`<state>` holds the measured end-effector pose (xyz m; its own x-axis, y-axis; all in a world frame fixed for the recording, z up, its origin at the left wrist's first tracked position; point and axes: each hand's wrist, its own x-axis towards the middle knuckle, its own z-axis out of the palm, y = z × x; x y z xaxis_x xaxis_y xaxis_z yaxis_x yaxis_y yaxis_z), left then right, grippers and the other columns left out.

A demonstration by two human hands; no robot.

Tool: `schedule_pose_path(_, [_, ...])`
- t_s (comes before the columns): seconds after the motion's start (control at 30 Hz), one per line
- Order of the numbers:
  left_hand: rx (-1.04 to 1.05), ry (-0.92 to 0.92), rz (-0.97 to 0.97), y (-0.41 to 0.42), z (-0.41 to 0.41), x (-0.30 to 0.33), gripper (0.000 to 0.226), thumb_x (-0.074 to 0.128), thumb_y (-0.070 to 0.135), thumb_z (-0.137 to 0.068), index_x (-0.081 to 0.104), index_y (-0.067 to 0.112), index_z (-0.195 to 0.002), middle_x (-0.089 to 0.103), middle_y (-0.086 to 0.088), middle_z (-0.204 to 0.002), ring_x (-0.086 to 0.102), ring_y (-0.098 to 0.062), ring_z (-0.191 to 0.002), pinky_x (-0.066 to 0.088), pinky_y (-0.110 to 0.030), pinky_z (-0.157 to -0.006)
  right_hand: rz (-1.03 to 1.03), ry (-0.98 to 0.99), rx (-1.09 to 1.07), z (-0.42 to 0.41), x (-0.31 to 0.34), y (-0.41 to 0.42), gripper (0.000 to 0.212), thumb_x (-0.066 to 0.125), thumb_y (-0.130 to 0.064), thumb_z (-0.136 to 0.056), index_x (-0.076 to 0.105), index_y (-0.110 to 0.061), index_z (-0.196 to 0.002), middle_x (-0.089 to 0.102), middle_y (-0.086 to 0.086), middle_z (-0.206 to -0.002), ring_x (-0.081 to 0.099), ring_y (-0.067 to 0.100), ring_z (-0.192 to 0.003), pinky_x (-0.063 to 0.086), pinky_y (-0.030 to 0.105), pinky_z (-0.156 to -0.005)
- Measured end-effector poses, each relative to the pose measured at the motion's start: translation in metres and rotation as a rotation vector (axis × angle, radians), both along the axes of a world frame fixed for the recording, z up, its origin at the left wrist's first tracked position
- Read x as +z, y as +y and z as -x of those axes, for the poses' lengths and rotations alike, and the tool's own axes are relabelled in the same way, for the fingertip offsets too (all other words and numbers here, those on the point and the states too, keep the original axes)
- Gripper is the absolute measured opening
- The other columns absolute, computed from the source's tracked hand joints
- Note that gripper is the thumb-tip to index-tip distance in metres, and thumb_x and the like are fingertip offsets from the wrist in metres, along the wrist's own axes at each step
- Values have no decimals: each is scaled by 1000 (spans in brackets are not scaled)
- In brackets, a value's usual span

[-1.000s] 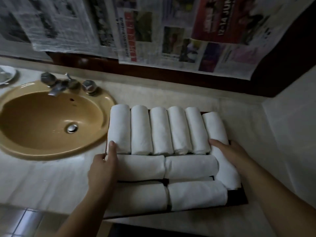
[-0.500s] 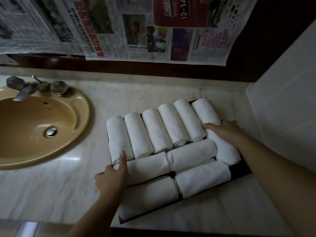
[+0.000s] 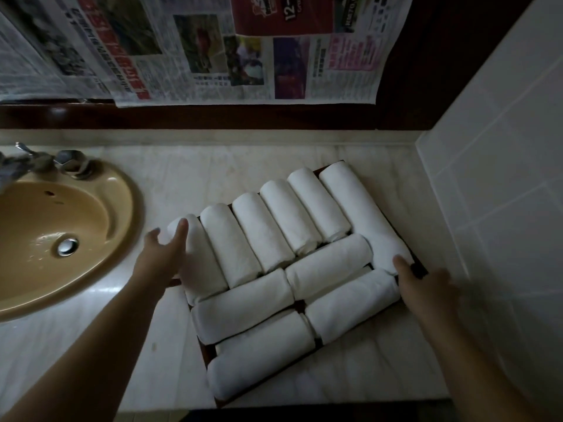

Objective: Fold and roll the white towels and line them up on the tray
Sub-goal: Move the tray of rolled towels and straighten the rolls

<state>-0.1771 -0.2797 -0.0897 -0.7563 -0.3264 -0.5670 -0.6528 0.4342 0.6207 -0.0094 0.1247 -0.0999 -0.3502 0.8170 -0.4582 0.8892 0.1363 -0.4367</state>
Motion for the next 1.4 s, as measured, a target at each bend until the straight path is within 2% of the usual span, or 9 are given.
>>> schedule_pose_path(0.17, [-235, -5, 202, 15, 8, 3, 104, 52, 92, -72, 34, 28, -152, 54, -18, -135, 62, -41, -106, 64, -53, -57, 143, 159, -71, 12, -14, 0, 89, 74, -56, -86, 42, 1, -146, 53, 25, -142, 55, 42, -124, 46, 43, -90])
schedule_pose_path(0.3, [-130, 5, 119, 27, -15, -2, 100, 60, 89, -72, 38, 21, -142, 52, -18, -126, 64, -40, -96, 63, -52, -55, 110, 275, 30, 41, -11, 22, 93, 77, -52, -83, 36, -8, -154, 50, 17, -150, 53, 38, -131, 48, 48, -105])
schedule_pose_path(0.47, [-188, -37, 91, 50, -67, -14, 91, 61, 79, -82, 37, 15, -142, 52, -18, -130, 66, -32, -86, 65, -51, -70, 183, 343, 170, 70, 8, 62, 96, 73, -43, -92, 14, -20, -165, 35, 8, -164, 43, 31, -144, 39, 42, -112])
schedule_pose_path(0.63, [-340, 53, 359, 41, -46, -19, 101, 40, 92, -82, 46, 19, -151, 51, -25, -143, 45, -46, -135, 41, -59, -111, 95, 212, 216, 60, 9, 46, 87, 67, -44, -95, 22, -12, -163, 46, 15, -156, 51, 35, -136, 45, 41, -102])
schedule_pose_path(0.73, [-572, 96, 482, 41, -28, -23, 99, 19, 95, -83, 58, 27, -145, 61, -14, -138, 50, -39, -128, 42, -51, -106, 125, 221, 227, 49, 6, 35, 84, 69, -43, -94, 27, -14, -161, 46, 12, -156, 51, 34, -136, 45, 40, -103])
schedule_pose_path(0.87, [-503, 107, 387, 55, -34, -14, 111, 25, 104, -73, 68, 17, -126, 66, -14, -118, 59, -35, -111, 50, -49, -98, 155, 288, 262, 55, 4, 64, 103, 72, -70, -69, 36, -29, -156, 51, 2, -154, 53, 27, -135, 48, 51, -109])
schedule_pose_path(0.97, [-582, 99, 313, 75, -66, -7, 112, 19, 112, -54, 64, 29, -116, 66, -8, -114, 63, -34, -107, 53, -44, -92, 182, 297, 272, 67, 3, 94, 101, 75, -71, -68, 36, -38, -155, 48, -3, -155, 53, 26, -135, 47, 52, -110])
schedule_pose_path(1.2, [-731, 71, 123, 106, -129, -10, 91, 70, 94, -50, 62, 36, -120, 53, 14, -106, 63, -2, -87, 53, -24, -83, -103, 69, 603, 57, 32, 105, 79, 64, -54, -95, 33, -23, -161, 34, 11, -165, 38, 31, -148, 35, 44, -119])
schedule_pose_path(1.4, [-783, 133, 131, 119, -142, -16, 103, 76, 93, -45, 59, 33, -128, 50, 17, -107, 62, -1, -87, 52, -21, -78, -285, -55, 755, -51, 27, 44, 108, 26, -102, -75, 0, -45, -163, 3, 9, -172, 8, 32, -158, 20, 56, -125])
